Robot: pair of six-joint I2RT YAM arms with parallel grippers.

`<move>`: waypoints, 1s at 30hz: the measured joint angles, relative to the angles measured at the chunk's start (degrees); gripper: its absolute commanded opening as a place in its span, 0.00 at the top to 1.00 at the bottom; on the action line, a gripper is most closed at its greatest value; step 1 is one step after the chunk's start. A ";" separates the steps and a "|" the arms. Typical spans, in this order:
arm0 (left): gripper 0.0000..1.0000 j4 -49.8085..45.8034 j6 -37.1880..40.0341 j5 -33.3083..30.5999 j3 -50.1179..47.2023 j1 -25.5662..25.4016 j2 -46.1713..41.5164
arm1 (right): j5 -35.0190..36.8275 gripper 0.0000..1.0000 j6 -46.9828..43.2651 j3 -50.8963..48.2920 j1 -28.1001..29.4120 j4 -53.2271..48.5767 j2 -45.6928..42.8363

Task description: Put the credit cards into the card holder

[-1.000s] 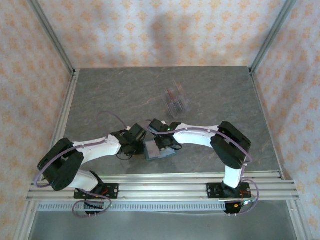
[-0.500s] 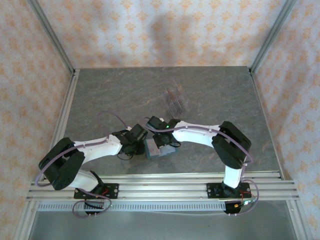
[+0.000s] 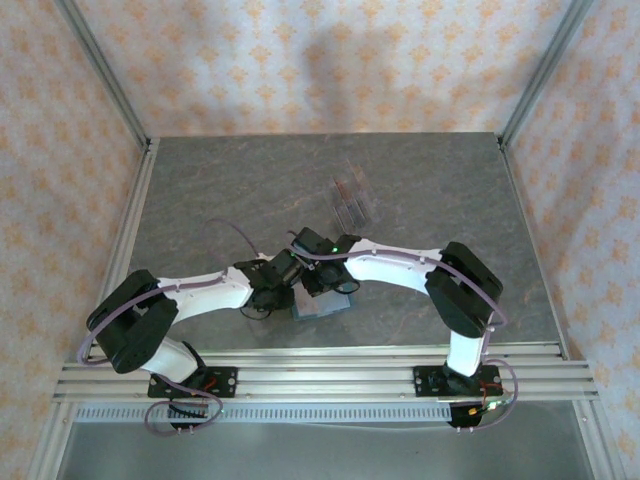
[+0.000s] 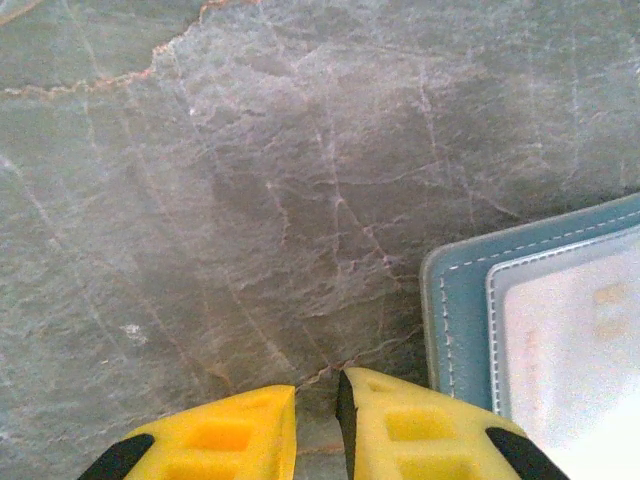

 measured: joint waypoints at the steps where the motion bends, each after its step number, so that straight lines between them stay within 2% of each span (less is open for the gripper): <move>1: 0.80 -0.09 -0.39 -0.22 0.07 -0.15 0.11 | -1.05 0.71 0.37 0.00 -0.09 0.35 0.00; 13: 0.80 -0.20 -2.56 -1.44 0.20 -0.90 0.35 | -12.22 0.60 6.05 -2.05 -2.08 7.28 0.00; 23: 0.77 0.79 -4.46 -1.46 -0.81 -0.90 -0.33 | -16.85 0.47 10.34 -5.22 -3.87 12.22 0.07; 30: 0.77 1.70 -5.22 -1.49 -1.60 -0.90 -1.05 | -18.97 0.46 12.59 -6.25 -4.57 14.10 0.04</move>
